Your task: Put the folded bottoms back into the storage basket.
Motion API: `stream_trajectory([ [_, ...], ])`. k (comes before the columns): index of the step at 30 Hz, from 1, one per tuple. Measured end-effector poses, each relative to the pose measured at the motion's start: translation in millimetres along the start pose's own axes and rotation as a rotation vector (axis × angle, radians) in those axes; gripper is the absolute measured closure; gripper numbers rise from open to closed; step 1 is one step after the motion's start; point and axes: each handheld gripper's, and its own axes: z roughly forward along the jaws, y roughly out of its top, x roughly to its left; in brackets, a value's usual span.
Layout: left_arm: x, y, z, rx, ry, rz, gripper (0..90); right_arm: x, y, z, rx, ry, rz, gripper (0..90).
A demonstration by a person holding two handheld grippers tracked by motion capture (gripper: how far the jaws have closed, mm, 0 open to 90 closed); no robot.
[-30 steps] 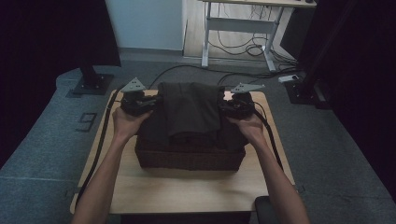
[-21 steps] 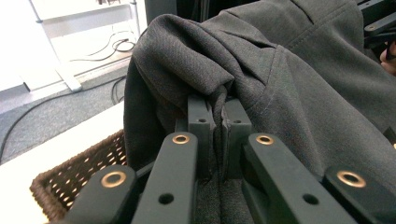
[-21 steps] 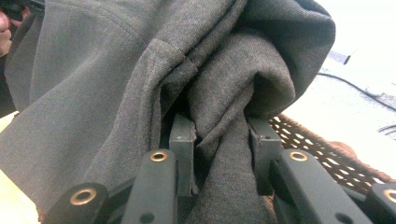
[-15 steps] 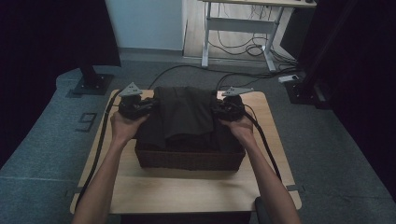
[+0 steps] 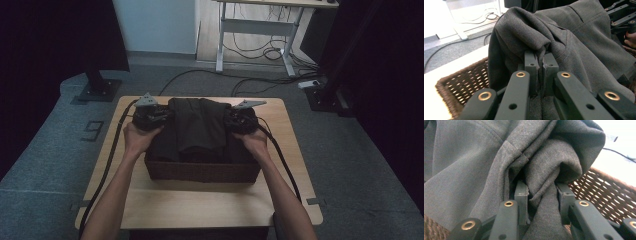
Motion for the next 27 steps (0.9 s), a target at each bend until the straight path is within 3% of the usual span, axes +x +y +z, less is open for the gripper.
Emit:
stream_trajectory([
  [8,-13.1,2.7,25.1,0.025,-0.048,0.006,85.2,-17.6,-14.6,-8.0,0.024,-0.036,0.048,68.3],
  [15,-23.2,-0.2,23.8,0.043,-0.070,0.018,85.1,-27.3,-18.6,-4.9,0.043,-0.048,0.084,68.3],
  [18,-17.6,-3.4,21.7,0.062,-0.044,0.015,85.1,-27.4,-17.8,1.5,0.063,-0.056,0.091,68.3],
  [22,-5.0,-10.9,22.3,0.082,-0.017,-0.027,85.0,-28.1,-16.6,10.4,0.090,-0.067,0.108,68.3],
  [27,6.6,-18.0,31.3,0.131,0.023,-0.045,84.9,-28.3,-15.3,24.0,0.138,-0.096,0.122,68.3],
])
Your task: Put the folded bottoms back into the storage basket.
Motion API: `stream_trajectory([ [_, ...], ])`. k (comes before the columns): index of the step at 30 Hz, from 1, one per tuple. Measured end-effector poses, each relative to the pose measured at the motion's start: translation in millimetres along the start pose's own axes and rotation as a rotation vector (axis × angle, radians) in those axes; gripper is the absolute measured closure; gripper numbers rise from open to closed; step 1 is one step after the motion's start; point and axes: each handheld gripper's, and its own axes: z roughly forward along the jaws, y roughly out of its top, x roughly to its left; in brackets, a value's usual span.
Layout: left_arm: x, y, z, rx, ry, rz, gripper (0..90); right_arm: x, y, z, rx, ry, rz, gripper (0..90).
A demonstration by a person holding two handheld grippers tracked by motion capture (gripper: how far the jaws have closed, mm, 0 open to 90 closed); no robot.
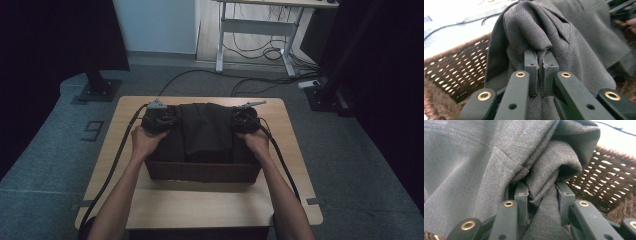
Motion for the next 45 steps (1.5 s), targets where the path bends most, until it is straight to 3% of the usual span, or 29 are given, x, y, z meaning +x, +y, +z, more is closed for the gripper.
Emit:
stream_trajectory([
  [7,9.0,-5.3,13.4,0.051,0.032,-0.016,84.7,5.6,2.5,17.5,0.065,-0.050,-0.011,68.3],
  [15,11.5,-7.5,12.1,0.091,0.034,-0.025,84.7,9.3,4.8,31.6,0.104,-0.066,-0.004,68.2],
  [19,10.9,-9.8,11.2,0.102,0.029,-0.026,84.7,12.3,3.5,38.6,0.122,-0.068,-0.015,68.2],
  [22,9.5,-9.5,12.5,0.119,0.029,-0.019,84.8,15.6,2.5,43.4,0.145,-0.095,-0.040,68.3],
  [31,6.5,-5.8,19.6,0.183,0.035,0.009,84.7,15.5,0.5,44.7,0.192,-0.153,-0.016,68.3],
  [34,8.5,-6.1,19.3,0.187,0.038,-0.013,83.6,15.7,-0.6,45.8,0.197,-0.172,-0.016,67.4],
  [36,10.7,-7.2,18.2,0.193,0.065,-0.013,78.9,15.8,-0.9,46.9,0.197,-0.190,-0.021,62.2],
  [38,12.0,-9.1,16.2,0.205,0.110,0.006,67.7,15.6,-0.1,44.9,0.192,-0.214,-0.013,54.9],
  [40,14.3,-11.6,12.4,0.196,0.128,0.009,59.7,14.3,1.4,39.4,0.197,-0.230,0.001,43.9],
  [45,18.0,-16.0,-2.8,0.149,0.155,0.012,50.5,11.6,4.8,16.0,0.170,-0.267,-0.022,38.2],
])
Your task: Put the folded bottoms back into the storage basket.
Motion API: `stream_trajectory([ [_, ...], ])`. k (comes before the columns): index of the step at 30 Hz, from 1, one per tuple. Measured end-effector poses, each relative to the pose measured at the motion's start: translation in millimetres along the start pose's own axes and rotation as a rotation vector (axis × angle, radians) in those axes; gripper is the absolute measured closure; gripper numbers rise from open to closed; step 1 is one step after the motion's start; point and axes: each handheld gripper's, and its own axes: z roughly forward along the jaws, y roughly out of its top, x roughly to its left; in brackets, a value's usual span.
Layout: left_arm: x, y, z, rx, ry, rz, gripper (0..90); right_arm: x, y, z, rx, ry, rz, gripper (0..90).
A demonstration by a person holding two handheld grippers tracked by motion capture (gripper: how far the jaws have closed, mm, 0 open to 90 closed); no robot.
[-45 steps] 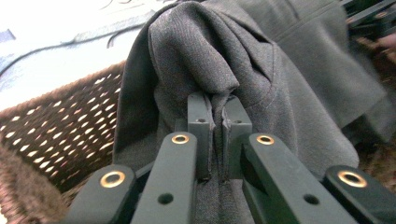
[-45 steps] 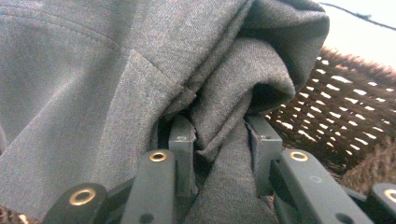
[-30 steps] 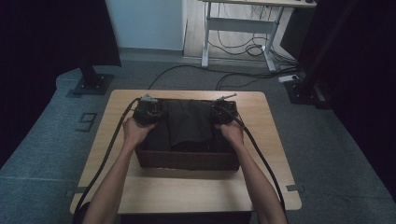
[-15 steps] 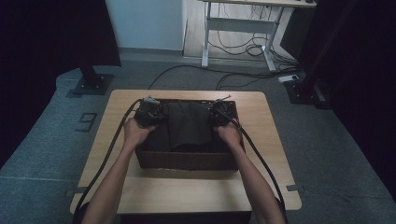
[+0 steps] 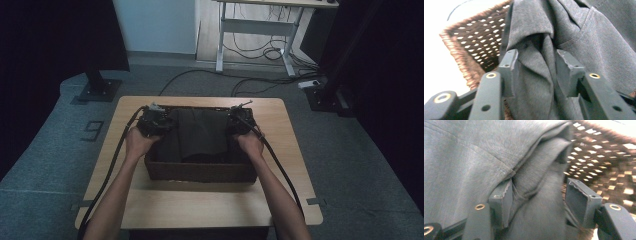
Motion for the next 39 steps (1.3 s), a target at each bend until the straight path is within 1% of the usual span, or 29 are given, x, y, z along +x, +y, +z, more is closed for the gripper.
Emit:
stream_trajectory([
  [2,0.9,-2.7,-7.9,-0.030,0.017,0.001,46.5,-2.9,-0.2,-9.4,-0.021,-0.013,-0.019,35.9],
  [3,1.3,-4.2,-12.3,-0.046,0.027,0.003,44.6,-4.1,-0.1,-13.2,-0.040,0.000,-0.018,35.7],
  [4,1.7,-6.3,-17.6,-0.069,0.036,0.002,42.3,-4.5,0.0,-16.2,-0.055,0.022,-0.014,35.5],
  [6,1.9,-10.2,-24.5,-0.103,0.043,0.000,36.5,-3.0,1.1,-19.5,-0.087,0.057,-0.024,33.5],
  [8,2.1,-14.7,-31.1,-0.121,0.064,0.007,32.9,1.6,2.7,-20.0,-0.124,0.091,-0.054,31.6],
  [9,2.6,-18.3,-35.1,-0.138,0.074,0.006,31.0,4.0,3.7,-19.4,-0.136,0.106,-0.064,30.6],
  [10,3.1,-21.3,-38.1,-0.152,0.075,0.000,29.0,8.1,5.3,-17.6,-0.154,0.140,-0.084,30.2],
  [12,4.7,-26.7,-43.7,-0.167,0.071,-0.005,26.0,15.5,8.1,-14.8,-0.184,0.188,-0.101,30.3],
  [13,5.7,-30.9,-47.0,-0.181,0.060,-0.018,24.4,18.3,9.4,-13.8,-0.200,0.206,-0.103,31.0],
  [14,6.3,-34.3,-49.6,-0.187,0.047,-0.031,21.5,22.6,11.5,-11.7,-0.228,0.242,-0.109,33.5],
  [15,6.6,-38.2,-52.6,-0.198,0.047,-0.038,20.0,26.0,13.4,-9.7,-0.243,0.265,-0.113,35.0],
  [16,6.8,-42.5,-55.8,-0.211,0.049,-0.041,19.4,29.5,15.6,-7.5,-0.253,0.280,-0.118,36.7],
  [18,8.0,-52.0,-61.9,-0.230,0.043,-0.055,18.5,37.0,19.7,-2.7,-0.273,0.306,-0.146,38.5],
  [20,9.3,-62.3,-67.6,-0.252,0.043,-0.070,16.3,44.5,23.3,1.9,-0.293,0.309,-0.179,42.0],
  [21,10.2,-67.8,-70.4,-0.260,0.036,-0.076,15.4,48.0,25.5,4.4,-0.296,0.315,-0.190,42.1],
  [22,11.0,-73.5,-73.2,-0.272,0.034,-0.086,15.3,51.0,27.8,7.1,-0.303,0.327,-0.189,42.3],
  [24,13.4,-85.3,-78.6,-0.295,0.027,-0.108,15.0,54.9,31.5,11.5,-0.326,0.361,-0.172,42.2],
  [25,14.9,-91.5,-81.1,-0.304,0.026,-0.119,14.6,57.9,34.5,14.6,-0.344,0.382,-0.159,41.0],
  [26,16.3,-98.0,-83.1,-0.315,0.027,-0.128,14.6,59.9,37.1,17.0,-0.355,0.392,-0.157,40.3],
  [27,17.8,-104.6,-84.6,-0.322,0.028,-0.135,14.5,62.1,39.5,19.4,-0.363,0.400,-0.149,40.0],
  [29,20.5,-118.3,-85.8,-0.332,0.039,-0.145,14.4,65.9,44.5,24.4,-0.390,0.408,-0.134,36.3],
  [31,22.8,-131.6,-84.2,-0.328,0.056,-0.154,14.3,70.3,49.2,30.0,-0.411,0.402,-0.138,33.7],
  [33,25.1,-144.3,-80.9,-0.317,0.069,-0.167,14.3,76.0,52.7,37.2,-0.429,0.365,-0.154,26.8],
  [35,26.7,-156.1,-76.5,-0.305,0.076,-0.184,14.3,82.6,54.8,44.8,-0.433,0.340,-0.199,25.8],
  [36,27.2,-161.6,-74.1,-0.295,0.079,-0.188,14.3,85.2,55.3,48.6,-0.433,0.350,-0.205,25.6],
  [38,27.1,-171.9,-68.9,-0.275,0.086,-0.192,14.2,88.4,56.4,56.2,-0.398,0.385,-0.185,26.1],
  [39,27.2,-176.2,-66.3,-0.262,0.085,-0.195,14.1,89.6,56.4,59.6,-0.390,0.386,-0.185,26.5],
])
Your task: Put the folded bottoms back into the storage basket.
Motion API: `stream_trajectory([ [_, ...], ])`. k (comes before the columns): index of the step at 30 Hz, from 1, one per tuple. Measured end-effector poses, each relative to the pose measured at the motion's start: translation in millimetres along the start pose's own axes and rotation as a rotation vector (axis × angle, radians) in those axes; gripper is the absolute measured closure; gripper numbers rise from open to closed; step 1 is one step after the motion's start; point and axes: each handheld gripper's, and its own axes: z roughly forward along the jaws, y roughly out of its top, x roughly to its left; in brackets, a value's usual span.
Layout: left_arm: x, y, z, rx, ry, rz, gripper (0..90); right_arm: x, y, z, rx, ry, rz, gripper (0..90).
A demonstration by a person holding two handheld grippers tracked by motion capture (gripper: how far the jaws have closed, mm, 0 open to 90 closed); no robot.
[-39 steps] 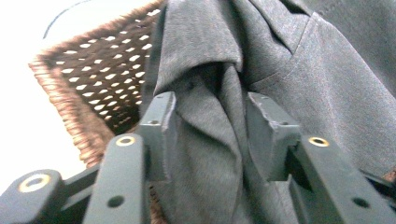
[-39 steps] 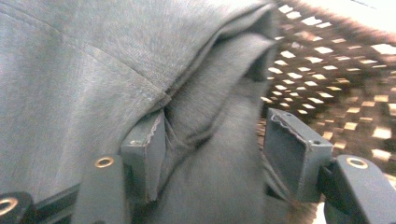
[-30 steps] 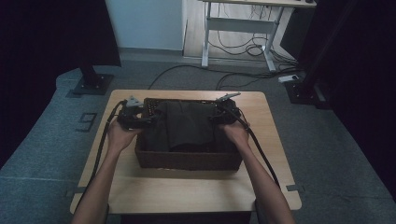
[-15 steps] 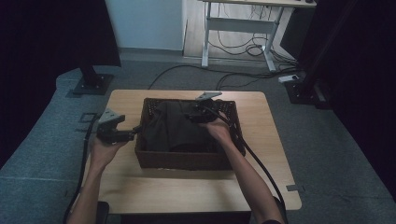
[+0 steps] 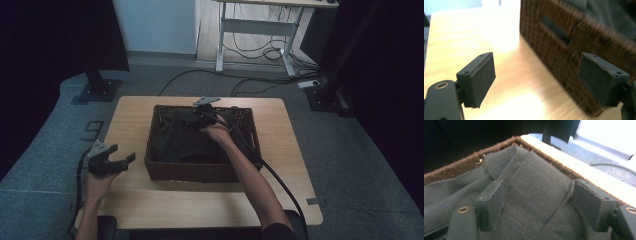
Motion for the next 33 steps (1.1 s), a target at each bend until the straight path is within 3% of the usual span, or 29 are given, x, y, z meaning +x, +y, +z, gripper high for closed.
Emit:
stream_trajectory([
  [7,6.4,-12.8,5.2,0.042,0.001,-0.020,14.0,-2.9,-7.1,13.9,0.046,0.001,-0.023,26.6],
  [21,1.4,-16.3,15.6,0.099,-0.005,0.021,13.9,-2.8,-24.8,38.6,0.170,-0.006,-0.044,28.9],
  [28,2.4,-20.4,18.6,0.121,-0.023,0.009,13.8,-4.3,-33.7,44.4,0.218,-0.009,-0.055,31.1],
  [33,4.4,-24.7,20.8,0.155,-0.012,0.009,13.1,-1.7,-30.7,41.2,0.220,-0.012,-0.095,29.2],
])
